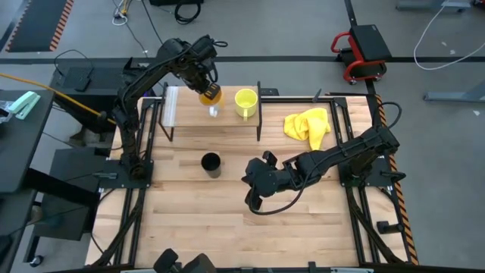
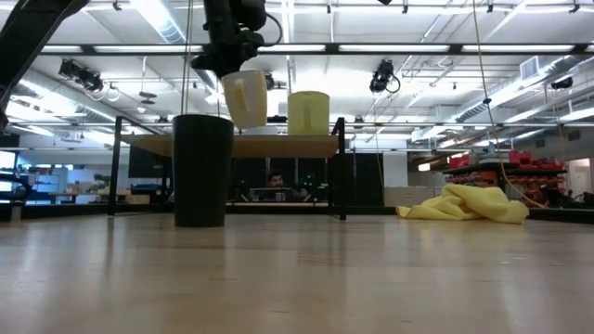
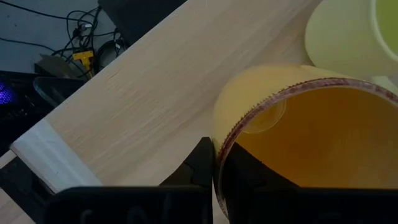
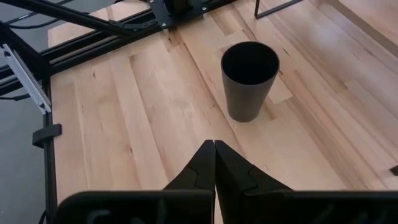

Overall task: Stack small to large cups/mugs on shelf
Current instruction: Put the orange mug on the shelf

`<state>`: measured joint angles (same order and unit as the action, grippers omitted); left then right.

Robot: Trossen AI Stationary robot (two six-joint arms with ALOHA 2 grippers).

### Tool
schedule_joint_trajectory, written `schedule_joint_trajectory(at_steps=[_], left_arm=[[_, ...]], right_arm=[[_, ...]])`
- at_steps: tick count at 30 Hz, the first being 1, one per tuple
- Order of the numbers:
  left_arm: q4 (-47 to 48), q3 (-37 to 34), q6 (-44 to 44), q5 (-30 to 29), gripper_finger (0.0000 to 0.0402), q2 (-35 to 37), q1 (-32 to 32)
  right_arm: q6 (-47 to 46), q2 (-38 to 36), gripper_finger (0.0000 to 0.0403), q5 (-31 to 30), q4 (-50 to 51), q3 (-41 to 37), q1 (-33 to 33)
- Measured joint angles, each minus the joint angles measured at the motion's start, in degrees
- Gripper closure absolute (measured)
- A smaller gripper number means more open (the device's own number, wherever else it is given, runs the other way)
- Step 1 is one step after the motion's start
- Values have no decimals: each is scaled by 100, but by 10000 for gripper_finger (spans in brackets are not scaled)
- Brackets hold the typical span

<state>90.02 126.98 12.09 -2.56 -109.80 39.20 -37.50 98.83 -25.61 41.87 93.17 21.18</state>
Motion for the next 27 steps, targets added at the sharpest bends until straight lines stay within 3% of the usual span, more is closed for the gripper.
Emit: schedule_joint_trajectory(at_steps=[7,14,27], left_arm=[[-12,-28,138,-28,382,1,-7],[-19,-656,251,-3,382,12,74],[-11,-676,241,-42,370,15,70]], right_arm=[[-28,0,396,-7,2,0,67],[-52,0,396,-153,2,0,194],[-44,0,396,-186,3,0,226]])
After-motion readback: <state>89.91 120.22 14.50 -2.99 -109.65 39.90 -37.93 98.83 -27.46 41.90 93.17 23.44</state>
